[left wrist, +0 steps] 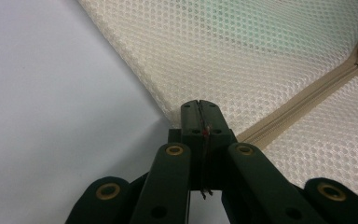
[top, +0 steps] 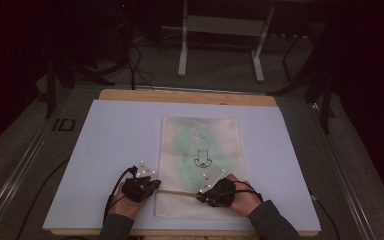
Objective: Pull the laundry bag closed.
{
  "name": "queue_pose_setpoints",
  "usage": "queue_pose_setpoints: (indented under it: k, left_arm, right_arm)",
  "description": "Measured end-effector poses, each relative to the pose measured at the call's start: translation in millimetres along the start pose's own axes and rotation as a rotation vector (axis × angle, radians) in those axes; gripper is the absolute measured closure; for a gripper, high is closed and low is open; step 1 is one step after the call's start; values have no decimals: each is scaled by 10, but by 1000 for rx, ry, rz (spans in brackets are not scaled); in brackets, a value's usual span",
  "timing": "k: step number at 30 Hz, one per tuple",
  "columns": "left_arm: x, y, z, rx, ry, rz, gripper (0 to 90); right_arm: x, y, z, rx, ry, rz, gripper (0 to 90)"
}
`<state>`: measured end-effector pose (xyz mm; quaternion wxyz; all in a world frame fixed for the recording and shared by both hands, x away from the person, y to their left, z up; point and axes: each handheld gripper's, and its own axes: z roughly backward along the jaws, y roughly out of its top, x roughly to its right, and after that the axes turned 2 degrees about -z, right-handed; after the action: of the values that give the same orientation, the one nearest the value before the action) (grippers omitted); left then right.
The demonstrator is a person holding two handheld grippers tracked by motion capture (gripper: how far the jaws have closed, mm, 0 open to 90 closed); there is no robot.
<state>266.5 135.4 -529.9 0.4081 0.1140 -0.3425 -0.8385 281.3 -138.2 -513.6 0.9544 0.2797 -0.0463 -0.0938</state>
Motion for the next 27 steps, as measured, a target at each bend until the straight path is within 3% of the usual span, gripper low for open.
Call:
queue_pose_setpoints:
  k: [27]
  left_arm:
    - [-5,-2,0,3,-4,9,895]
  right_arm:
    - [21,-163,128,-3,-11,-27,825]
